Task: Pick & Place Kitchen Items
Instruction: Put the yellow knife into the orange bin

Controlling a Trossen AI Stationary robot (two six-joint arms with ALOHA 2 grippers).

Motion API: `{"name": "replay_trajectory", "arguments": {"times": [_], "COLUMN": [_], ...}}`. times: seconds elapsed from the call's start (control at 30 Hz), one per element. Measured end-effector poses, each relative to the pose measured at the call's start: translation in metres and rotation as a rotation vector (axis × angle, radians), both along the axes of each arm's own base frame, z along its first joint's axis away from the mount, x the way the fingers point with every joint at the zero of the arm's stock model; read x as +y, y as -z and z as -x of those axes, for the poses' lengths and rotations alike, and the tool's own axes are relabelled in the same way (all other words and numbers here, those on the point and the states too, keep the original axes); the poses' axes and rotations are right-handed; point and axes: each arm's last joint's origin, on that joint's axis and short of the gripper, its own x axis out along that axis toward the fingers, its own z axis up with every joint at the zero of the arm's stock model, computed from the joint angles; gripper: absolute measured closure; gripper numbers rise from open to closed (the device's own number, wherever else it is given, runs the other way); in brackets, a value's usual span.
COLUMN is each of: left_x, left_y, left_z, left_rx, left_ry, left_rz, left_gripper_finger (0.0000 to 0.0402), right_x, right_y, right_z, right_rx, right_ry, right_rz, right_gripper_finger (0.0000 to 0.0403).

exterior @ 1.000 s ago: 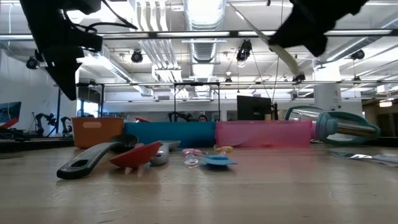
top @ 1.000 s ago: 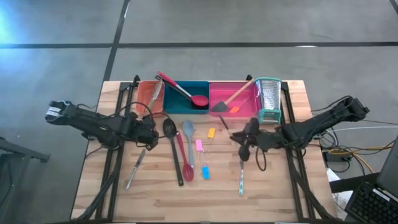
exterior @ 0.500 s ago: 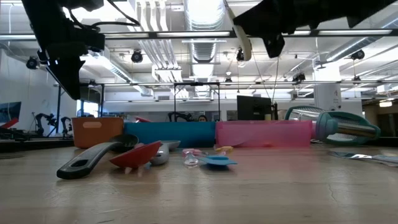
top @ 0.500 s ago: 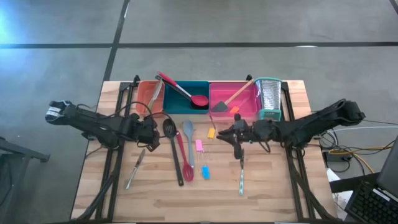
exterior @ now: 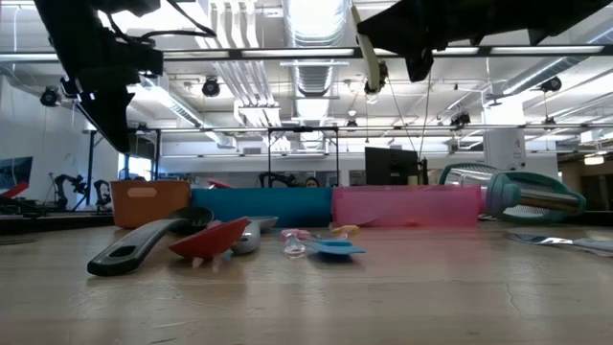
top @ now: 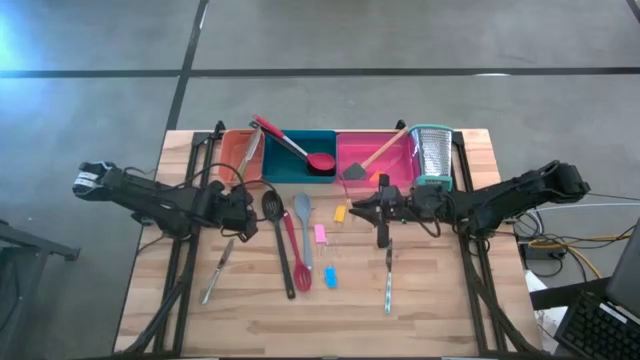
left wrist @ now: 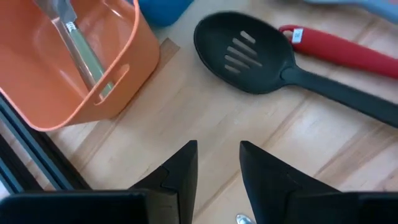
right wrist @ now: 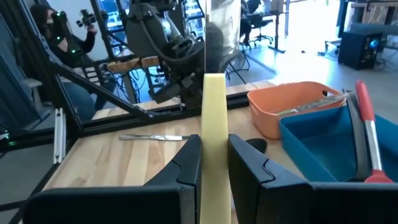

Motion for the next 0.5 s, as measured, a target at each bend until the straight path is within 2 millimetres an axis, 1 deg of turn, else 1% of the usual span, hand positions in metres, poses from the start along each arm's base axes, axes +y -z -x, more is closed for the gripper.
{"name": "replay_trajectory", "arguments": {"times": [0.07, 0.17, 0.23, 0.3, 0.37, 0.43, 0.5], "left_x": [0.001, 0.002, 0.002, 0.004, 0.006, 0.006, 0.004], "left_y": [0.002, 0.011, 0.019, 0.026, 0.031, 0.033, 0.032], "left_z": [-0.002, -0.006, -0.009, -0.014, -0.022, -0.031, -0.041], "left_rx": [-0.052, -0.126, -0.154, -0.2, -0.283, -0.405, -0.543], "left_ry": [-0.043, -0.085, -0.061, -0.01, 0.013, 0.035, 0.097], "left_rz": [-0.034, -0.069, -0.085, -0.155, -0.224, -0.27, -0.315], "left_gripper_finger": [0.028, 0.0279, 0.0278, 0.0278, 0.0278, 0.0278, 0.0278], "right_x": [0.0, 0.0, 0.0, 0.0, 0.0, -0.001, -0.002], "right_y": [0.0, -0.001, -0.003, -0.004, -0.006, -0.009, -0.011], "right_z": [0.0, 0.0, 0.0, 0.0, 0.0, 0.0, 0.001], "right_rx": [0.001, -0.01, -0.03, -0.042, -0.059, -0.092, -0.132], "right_ry": [-0.002, -0.002, -0.002, -0.002, 0.018, 0.045, 0.053], "right_rz": [0.014, 0.033, 0.044, 0.062, 0.085, 0.107, 0.132], "right_gripper_finger": [0.0362, 0.0362, 0.0362, 0.0362, 0.0362, 0.0362, 0.0362]}}
